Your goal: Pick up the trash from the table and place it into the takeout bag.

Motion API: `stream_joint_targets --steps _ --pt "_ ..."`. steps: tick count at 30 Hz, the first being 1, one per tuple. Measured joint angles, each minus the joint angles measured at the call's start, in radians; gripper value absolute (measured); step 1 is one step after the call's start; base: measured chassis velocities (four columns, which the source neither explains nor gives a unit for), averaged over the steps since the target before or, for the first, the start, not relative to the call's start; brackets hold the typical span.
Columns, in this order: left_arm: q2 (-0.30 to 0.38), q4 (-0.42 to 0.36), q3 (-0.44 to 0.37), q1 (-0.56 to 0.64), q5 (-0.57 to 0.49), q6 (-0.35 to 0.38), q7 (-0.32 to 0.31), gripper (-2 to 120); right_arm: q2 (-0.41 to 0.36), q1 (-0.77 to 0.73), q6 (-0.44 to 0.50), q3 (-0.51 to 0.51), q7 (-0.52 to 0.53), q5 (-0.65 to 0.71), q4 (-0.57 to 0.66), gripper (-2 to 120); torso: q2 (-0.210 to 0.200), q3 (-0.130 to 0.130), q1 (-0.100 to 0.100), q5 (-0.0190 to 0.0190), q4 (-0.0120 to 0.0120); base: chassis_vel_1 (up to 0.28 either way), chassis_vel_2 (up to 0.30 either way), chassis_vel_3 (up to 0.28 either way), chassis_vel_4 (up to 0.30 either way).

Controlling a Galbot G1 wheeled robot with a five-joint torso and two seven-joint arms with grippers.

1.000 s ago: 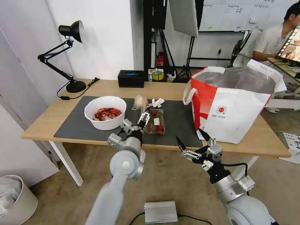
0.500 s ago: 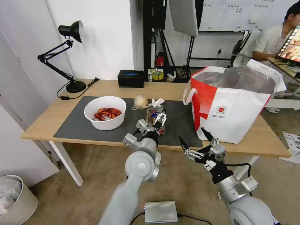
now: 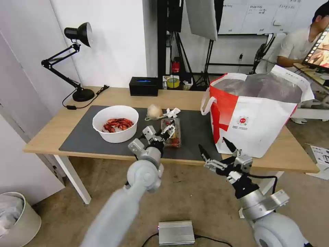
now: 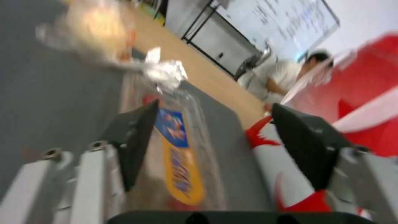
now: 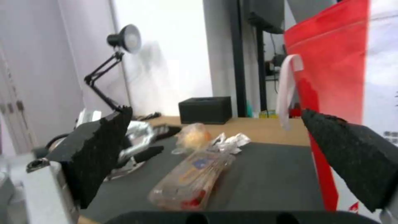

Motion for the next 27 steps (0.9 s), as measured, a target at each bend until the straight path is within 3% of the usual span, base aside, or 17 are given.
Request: stream_joint_targets --steps 6,9,17,18,27 --pt "0.096 0.024 0.076 -0.058 0.109 0.007 0.061 52 -0.010 0.008 -0.004 0.026 0.008 0.039 0.000 100 0.000 0.000 0.000 0.0001 0.0001 0.000 0.000 0.000 0.000" --pt "0.142 0.046 0.140 -0.093 0.224 0.007 0.114 31 -0.010 0.012 -0.005 0.034 0.009 0.053 -0.001 100 0.000 0.000 0.000 0.0000 -0.0001 0.000 0.000 0.000 0.000" --pt "0.190 0.103 0.214 -0.144 0.310 0.007 0.195 10 -0.006 0.033 -0.034 0.027 0.040 0.133 -0.001 100 0.000 0.000 0.000 0.0002 -0.0003 0.000 0.000 0.000 0.000" --pt "0.209 0.110 0.223 -0.155 0.312 0.029 0.218 2 -0.009 0.039 -0.043 0.027 0.051 0.164 0.001 100 0.000 0.000 0.000 0.0002 -0.0001 0.000 0.000 0.000 0.000" --pt "0.224 0.165 0.256 -0.199 0.290 0.048 0.239 0 -0.021 0.063 -0.086 0.027 0.089 0.272 0.007 100 0.000 0.000 0.000 0.0002 -0.0001 0.000 0.000 0.000 0.000"
